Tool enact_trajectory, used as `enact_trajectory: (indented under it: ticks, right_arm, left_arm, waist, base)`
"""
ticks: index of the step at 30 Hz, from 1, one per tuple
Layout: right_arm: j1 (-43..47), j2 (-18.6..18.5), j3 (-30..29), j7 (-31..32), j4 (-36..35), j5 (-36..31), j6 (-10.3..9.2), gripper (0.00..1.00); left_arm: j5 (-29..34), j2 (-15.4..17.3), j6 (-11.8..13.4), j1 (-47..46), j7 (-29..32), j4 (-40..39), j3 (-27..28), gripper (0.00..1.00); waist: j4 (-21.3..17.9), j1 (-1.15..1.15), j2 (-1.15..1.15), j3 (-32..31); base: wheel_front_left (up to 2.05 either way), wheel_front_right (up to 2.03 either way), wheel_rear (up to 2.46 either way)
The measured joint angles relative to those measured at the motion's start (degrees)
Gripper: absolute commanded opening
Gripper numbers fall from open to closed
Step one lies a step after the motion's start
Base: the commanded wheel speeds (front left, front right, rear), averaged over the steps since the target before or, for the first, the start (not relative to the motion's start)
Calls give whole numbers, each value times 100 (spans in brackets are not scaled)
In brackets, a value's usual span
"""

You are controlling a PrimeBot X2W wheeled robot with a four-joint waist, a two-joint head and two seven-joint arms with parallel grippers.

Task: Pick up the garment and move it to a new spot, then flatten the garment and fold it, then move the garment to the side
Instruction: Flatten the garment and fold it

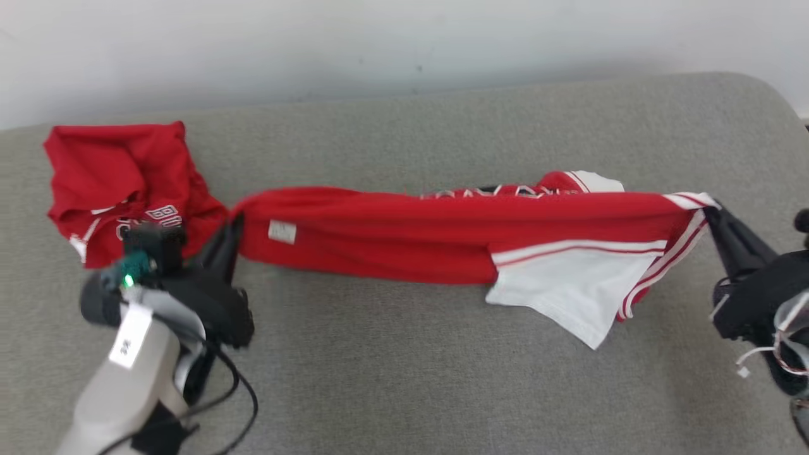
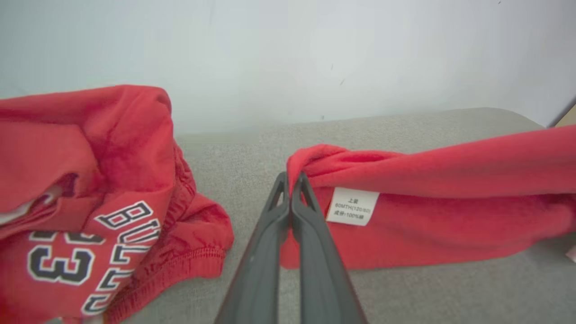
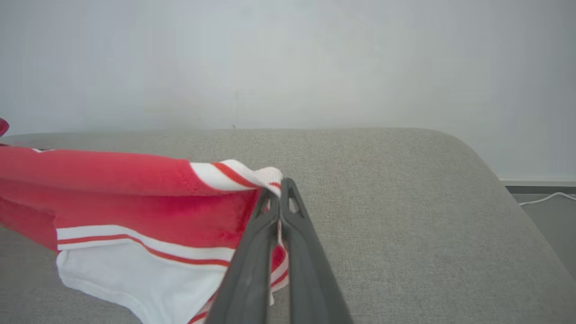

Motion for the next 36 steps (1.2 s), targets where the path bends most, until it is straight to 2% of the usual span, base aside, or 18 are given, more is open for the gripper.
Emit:
enact_trajectory:
  ticks: [2, 6, 11, 18, 20, 23, 26, 36]
  right_arm:
    - [-193, 219, 204, 129, 345, 145, 64, 0]
    - [-582, 505, 409, 333, 888, 338, 132, 0]
    - [-943, 492, 472, 407, 1405, 304, 146, 0]
    - [-1694, 626, 555, 303, 2198, 58, 146, 0]
    - [-1836, 650, 559, 191, 2419, -70, 80, 0]
    - [-2054, 756, 528, -26, 2763, -194, -152, 0]
    - [-2203, 709, 499, -154, 3086, -258, -232, 0]
    - [-2518, 939, 788, -310, 3737, -410, -103, 0]
  left_arm:
    - [-234, 29, 0, 432, -8, -124, -127, 0]
    - [-269, 149, 1, 870, -14, -246, -260, 0]
    - [-226, -160, 0, 957, -46, -542, -534, 0]
    - [-83, -202, 0, 927, -103, -632, -662, 0]
    - [-94, -265, 2, 845, -123, -616, -637, 0]
    - [-51, -256, 219, 712, -200, -595, -474, 0]
    - [-31, -205, 294, 641, -201, -486, -466, 0]
    - [-33, -278, 297, 583, -250, -354, -457, 0]
  waist:
    - [118, -1, 0, -142]
    - [217, -1, 0, -288]
    - [332, -1, -1, -294]
    - [512, -1, 0, -195]
    - [566, -1, -1, -172]
    - [619, -1, -1, -134]
    - [632, 0, 0, -98]
    - [449, -1, -1, -10]
  base:
    - [0, 0, 0]
    - [0, 0, 0]
    - [0, 0, 0]
    - [0, 0, 0]
    - [0, 0, 0]
    - [0, 0, 0]
    - [0, 0, 0]
    - [0, 0, 0]
